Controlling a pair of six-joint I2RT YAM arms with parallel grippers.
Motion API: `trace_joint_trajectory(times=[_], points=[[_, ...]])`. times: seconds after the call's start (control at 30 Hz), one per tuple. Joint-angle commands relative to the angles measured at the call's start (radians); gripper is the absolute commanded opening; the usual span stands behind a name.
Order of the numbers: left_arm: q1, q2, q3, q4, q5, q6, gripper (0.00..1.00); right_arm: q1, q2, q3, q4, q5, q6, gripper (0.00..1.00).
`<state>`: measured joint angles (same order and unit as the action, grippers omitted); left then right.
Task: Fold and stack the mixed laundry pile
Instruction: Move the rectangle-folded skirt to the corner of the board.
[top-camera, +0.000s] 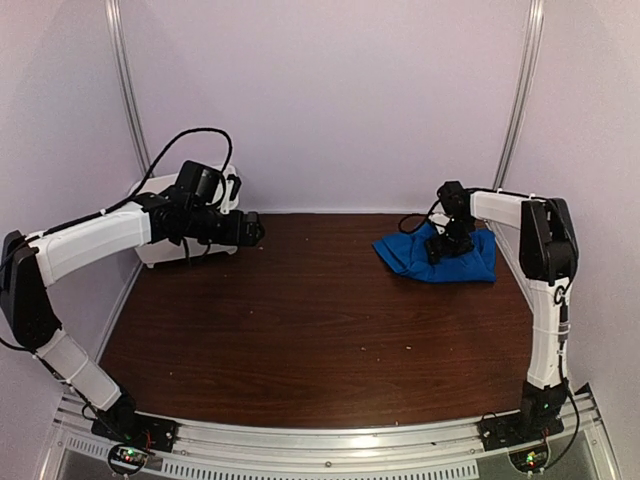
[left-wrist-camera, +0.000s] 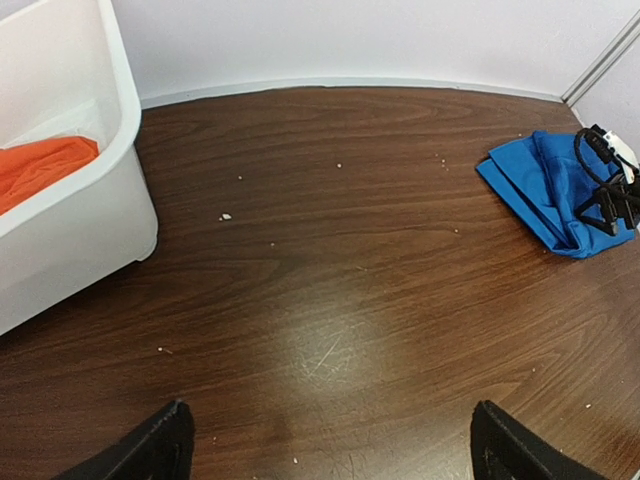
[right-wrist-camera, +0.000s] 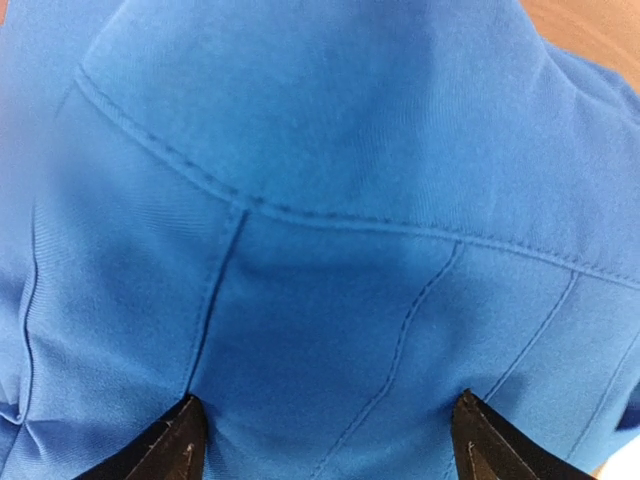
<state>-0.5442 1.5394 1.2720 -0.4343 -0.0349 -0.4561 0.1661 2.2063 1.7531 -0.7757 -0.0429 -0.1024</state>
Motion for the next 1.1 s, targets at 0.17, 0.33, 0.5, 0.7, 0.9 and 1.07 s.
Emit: trace_joint_trajectory(times=[0.17,0.33,0.5,0.7,0.9,1.07], points=[[0.019,-0.038,0.042,0.010,-0.004,0.045,0.98,-0.008,-0.182,0.009,-0.156,-0.017,0.171,0.86],[0.025,-0.096,-0.014,0.017,-0.012,0.030,0.98,0.022,-0.365,-0.266,-0.110,-0.036,0.341,0.87],[0.035,-0.127,-0.064,0.020,-0.006,0.018,0.98,0.058,-0.450,-0.490,0.011,-0.069,0.450,0.88],[0.058,-0.121,-0.053,-0.009,0.007,0.008,0.98,0.083,-0.389,-0.574,0.120,-0.068,0.525,0.88],[0.099,-0.130,-0.055,-0.008,0.017,-0.003,0.98,0.083,-0.270,-0.493,0.170,-0.027,0.538,0.88],[0.121,-0.132,-0.054,-0.008,0.022,0.000,0.98,0.041,-0.177,-0.392,0.134,-0.025,0.460,0.88]])
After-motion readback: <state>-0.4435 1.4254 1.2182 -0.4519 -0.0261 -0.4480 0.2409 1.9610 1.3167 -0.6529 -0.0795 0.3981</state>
